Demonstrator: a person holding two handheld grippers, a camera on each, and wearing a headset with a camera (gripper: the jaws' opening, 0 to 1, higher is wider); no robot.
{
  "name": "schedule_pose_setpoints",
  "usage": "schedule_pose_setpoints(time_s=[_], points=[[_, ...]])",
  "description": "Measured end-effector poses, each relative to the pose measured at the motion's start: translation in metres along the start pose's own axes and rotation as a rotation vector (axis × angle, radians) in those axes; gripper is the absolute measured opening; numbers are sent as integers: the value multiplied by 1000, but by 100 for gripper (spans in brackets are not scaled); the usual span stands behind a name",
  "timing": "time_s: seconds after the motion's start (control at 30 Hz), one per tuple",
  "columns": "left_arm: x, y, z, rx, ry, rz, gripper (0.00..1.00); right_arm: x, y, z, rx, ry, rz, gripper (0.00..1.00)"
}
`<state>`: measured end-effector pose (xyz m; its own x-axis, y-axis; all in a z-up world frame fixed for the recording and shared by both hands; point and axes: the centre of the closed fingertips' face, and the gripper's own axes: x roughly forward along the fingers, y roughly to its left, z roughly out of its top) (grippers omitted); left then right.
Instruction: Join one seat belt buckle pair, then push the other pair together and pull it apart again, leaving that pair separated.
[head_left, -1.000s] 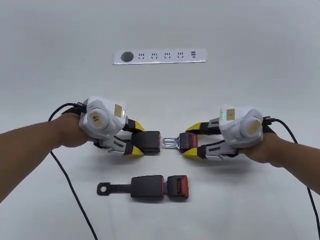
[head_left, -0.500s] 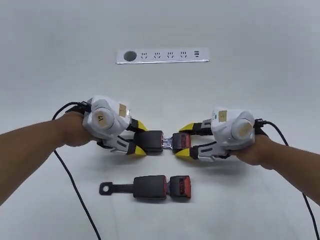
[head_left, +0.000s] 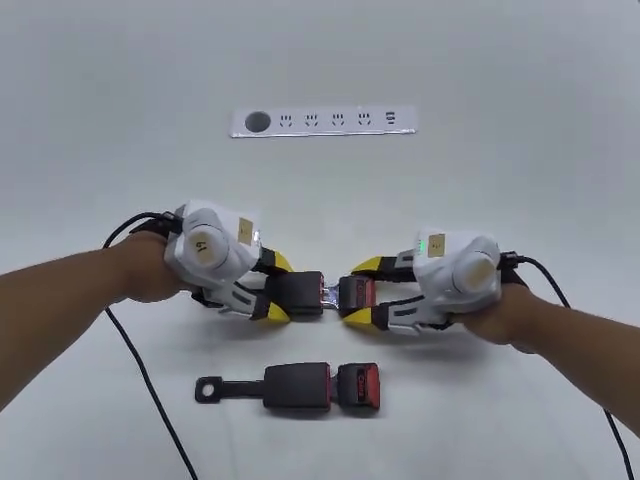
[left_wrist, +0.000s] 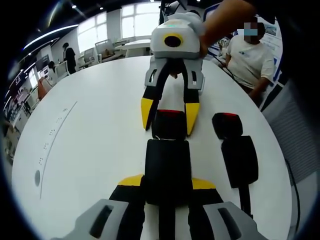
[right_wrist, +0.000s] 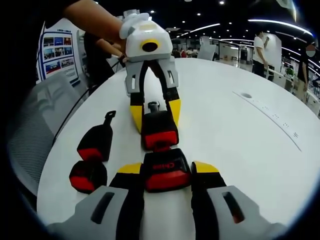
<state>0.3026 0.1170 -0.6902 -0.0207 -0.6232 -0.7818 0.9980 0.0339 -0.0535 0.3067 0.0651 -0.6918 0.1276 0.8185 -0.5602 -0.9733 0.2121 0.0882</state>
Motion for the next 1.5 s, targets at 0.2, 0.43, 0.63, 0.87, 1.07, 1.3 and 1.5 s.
schedule_pose_setpoints(time_s=[0.2, 0.43, 0.63, 0.87, 1.07, 1.3, 1.5], points=[[0, 3, -2, 1, 2, -3, 33, 4, 1, 3, -6, 11, -4, 34], [1, 3, -2, -7, 5, 0, 33, 8, 1, 5, -5, 20, -12, 34], [1, 2, 0, -12, 7, 2, 33, 7, 1, 3, -14, 34, -10, 34], [2, 2, -2, -18, 3, 7, 33, 7, 1, 4, -19, 42, -13, 34], [2, 1, -1, -17, 6, 8, 34, 7, 1, 4, -24, 45, -11, 34], [1, -1, 2, -15, 9, 8, 34, 7, 3, 4, -28, 45, -6, 34], [0, -1, 1, -15, 13, 9, 34, 8, 2, 4, -32, 46, -5, 35]])
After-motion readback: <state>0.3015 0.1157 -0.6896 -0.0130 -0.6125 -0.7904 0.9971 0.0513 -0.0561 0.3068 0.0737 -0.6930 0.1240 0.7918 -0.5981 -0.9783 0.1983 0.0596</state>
